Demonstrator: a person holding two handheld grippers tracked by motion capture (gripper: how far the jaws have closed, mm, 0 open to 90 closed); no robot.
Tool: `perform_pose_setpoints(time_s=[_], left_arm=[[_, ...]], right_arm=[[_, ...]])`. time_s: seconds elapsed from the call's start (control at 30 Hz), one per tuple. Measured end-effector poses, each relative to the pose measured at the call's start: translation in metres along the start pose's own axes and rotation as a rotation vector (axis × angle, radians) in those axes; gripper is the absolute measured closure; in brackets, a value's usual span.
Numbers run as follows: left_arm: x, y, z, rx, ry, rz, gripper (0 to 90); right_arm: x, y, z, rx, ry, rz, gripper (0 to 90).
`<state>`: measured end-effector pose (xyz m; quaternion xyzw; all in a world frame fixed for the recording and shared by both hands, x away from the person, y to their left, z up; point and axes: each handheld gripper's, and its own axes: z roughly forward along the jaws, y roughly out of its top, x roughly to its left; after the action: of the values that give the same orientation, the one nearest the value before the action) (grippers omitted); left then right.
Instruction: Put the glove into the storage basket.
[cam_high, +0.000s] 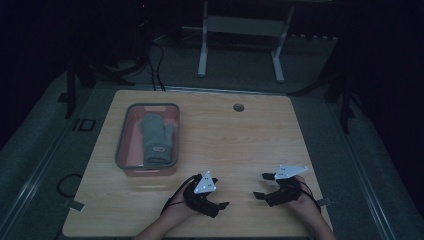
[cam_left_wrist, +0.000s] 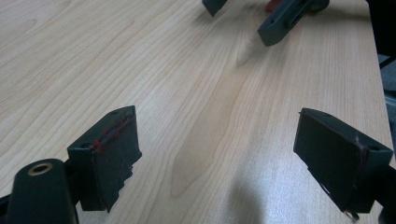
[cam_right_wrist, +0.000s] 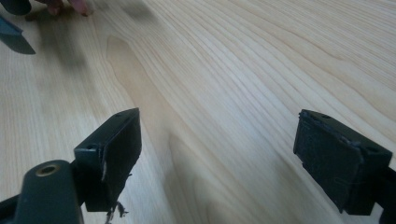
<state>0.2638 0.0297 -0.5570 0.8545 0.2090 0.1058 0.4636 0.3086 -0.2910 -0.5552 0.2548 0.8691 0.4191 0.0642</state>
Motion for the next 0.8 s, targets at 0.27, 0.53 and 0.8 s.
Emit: perform_pose_setpoints(time_s=[0.27,0.53,0.8], left_arm=[[0.001,-0.007,-0.009,-0.020,0.029,-0.028,14.3],[0.001,-0.015,-0.013,-0.036,0.029,-0.048,14.3],[0.003,-0.017,-0.014,-0.050,0.040,-0.059,14.3]], right_arm=[[-0.005,-0.013,-0.017,-0.049,-0.012,-0.005,15.1],[-0.010,-0.018,-0.021,-0.059,0.017,-0.036,15.1],[-0.012,-0.019,-0.021,-0.072,0.000,-0.028,15.1]])
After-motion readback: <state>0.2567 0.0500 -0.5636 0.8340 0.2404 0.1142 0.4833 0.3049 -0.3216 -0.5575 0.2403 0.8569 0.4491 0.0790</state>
